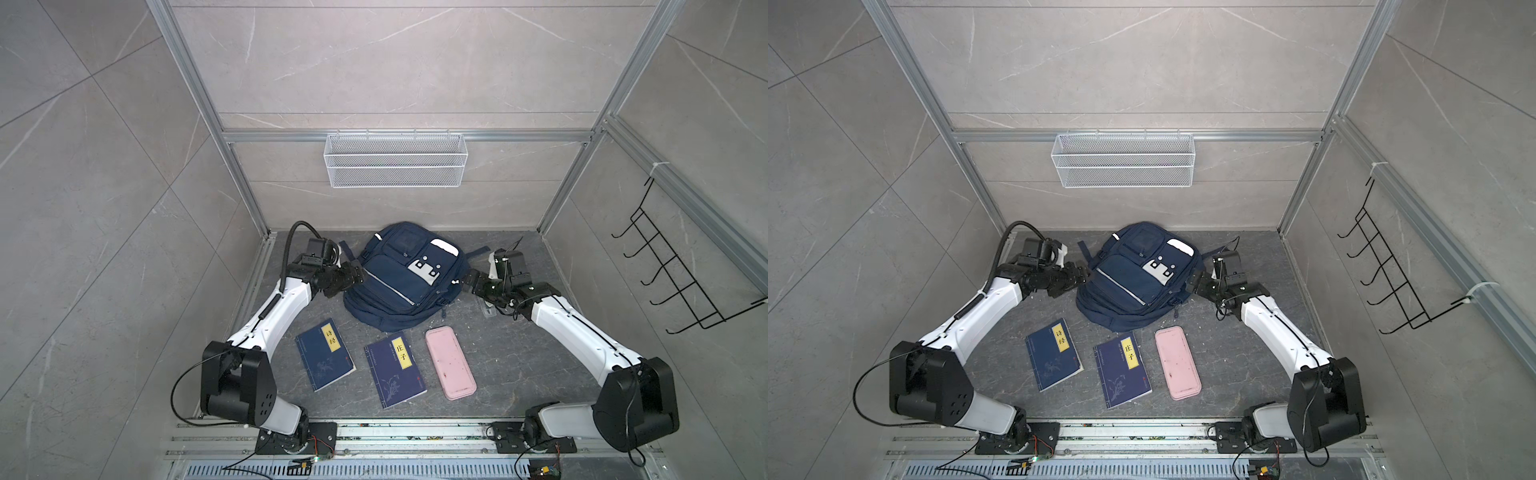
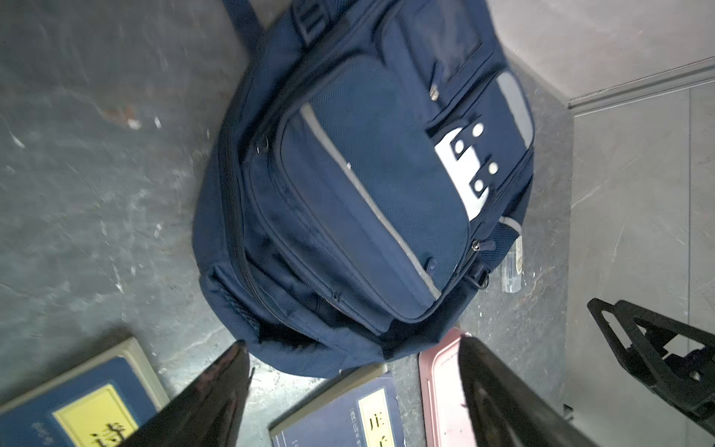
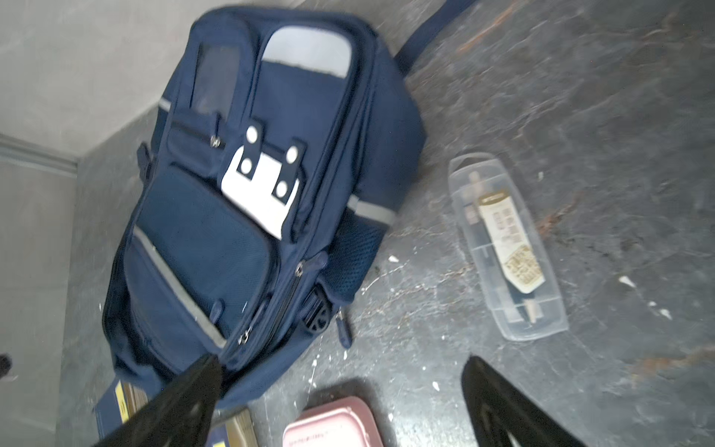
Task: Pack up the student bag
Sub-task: 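Reach both grippers toward the near sides of the navy backpack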
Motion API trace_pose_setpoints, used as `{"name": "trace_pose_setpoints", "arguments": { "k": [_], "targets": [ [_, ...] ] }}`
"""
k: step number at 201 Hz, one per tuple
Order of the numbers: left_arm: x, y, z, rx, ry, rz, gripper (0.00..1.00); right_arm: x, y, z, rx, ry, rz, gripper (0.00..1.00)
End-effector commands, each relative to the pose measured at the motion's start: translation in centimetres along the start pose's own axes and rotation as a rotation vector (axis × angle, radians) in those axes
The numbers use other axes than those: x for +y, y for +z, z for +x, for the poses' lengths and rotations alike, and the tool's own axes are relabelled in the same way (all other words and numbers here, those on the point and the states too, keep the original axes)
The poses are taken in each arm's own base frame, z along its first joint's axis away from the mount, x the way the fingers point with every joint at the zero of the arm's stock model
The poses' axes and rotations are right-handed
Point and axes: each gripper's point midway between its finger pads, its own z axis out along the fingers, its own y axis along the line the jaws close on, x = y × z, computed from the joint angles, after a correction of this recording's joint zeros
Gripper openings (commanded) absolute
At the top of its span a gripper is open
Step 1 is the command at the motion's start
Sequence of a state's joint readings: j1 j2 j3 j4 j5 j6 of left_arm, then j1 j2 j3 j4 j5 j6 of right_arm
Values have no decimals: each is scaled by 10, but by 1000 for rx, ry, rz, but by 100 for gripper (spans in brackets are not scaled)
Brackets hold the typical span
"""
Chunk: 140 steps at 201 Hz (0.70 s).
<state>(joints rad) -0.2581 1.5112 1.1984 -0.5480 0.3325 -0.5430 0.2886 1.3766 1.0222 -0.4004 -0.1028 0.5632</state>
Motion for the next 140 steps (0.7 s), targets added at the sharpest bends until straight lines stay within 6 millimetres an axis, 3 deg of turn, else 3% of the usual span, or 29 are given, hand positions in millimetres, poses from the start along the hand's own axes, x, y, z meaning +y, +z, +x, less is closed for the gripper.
{"name": "trace_pose_setpoints", "arguments": {
  "k": [1, 62, 89, 140],
  "targets": [
    [-13, -8, 19, 78, -11, 69, 83, 0, 13, 35, 117, -83, 4, 95],
    [8, 14, 42, 198, -28, 14, 75, -6, 47, 88, 197, -135, 30, 88],
    [8, 20, 44, 217, -42, 29, 68, -2, 60, 99, 215, -109, 18, 84],
    [-15, 23, 40, 169, 8, 57, 64, -8, 66, 102, 174, -77, 20, 83]
  ]
}}
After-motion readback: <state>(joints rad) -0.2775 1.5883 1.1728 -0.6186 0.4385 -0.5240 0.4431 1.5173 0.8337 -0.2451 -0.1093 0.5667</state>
